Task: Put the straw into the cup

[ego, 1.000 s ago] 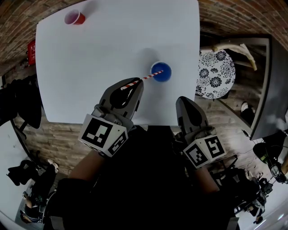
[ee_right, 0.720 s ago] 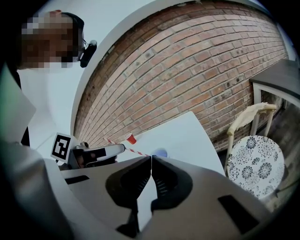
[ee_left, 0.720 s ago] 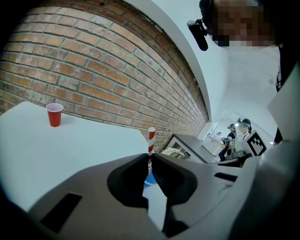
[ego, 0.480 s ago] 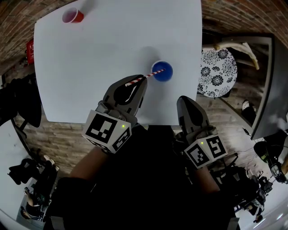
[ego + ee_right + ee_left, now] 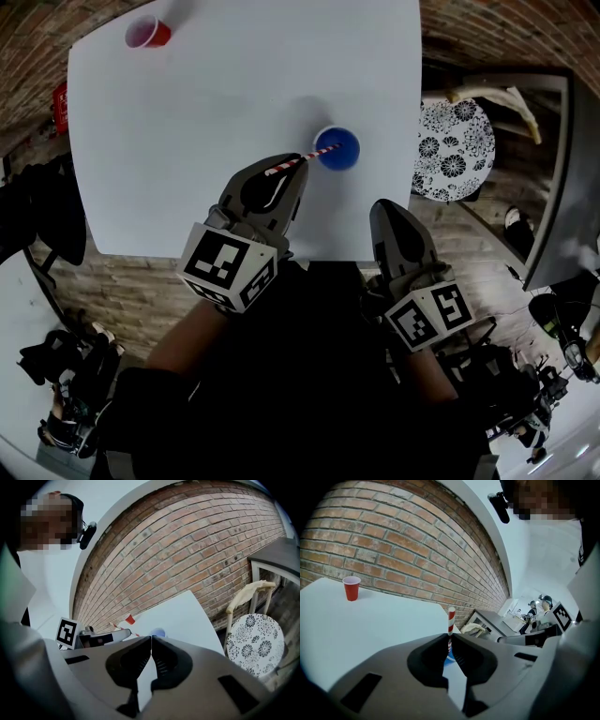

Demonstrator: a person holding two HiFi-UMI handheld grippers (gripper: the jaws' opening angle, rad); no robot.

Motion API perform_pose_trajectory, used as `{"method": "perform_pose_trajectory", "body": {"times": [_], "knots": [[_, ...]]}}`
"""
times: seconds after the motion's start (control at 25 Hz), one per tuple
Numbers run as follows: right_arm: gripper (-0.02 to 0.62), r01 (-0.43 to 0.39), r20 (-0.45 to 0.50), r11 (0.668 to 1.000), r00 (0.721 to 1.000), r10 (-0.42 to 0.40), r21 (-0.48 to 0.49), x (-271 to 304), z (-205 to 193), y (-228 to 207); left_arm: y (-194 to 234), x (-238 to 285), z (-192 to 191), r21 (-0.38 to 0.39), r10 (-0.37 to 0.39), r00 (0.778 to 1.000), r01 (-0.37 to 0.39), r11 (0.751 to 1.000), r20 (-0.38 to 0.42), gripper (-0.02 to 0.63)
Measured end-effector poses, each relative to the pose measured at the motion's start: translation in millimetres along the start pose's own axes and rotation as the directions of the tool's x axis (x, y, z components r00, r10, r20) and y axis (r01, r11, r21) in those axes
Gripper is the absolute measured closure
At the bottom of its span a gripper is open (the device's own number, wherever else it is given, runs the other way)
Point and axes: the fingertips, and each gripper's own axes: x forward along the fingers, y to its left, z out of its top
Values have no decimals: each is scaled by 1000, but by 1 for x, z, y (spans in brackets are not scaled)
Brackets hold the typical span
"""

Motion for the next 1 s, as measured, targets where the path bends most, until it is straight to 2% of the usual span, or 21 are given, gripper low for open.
{"method": "perform_pose_trajectory", "body": {"times": [1.0], "knots": [[568, -1, -8, 1000, 1000, 1, 14, 2, -2, -8, 6, 13, -6, -5, 11, 1000, -11, 1000, -18, 569]]}}
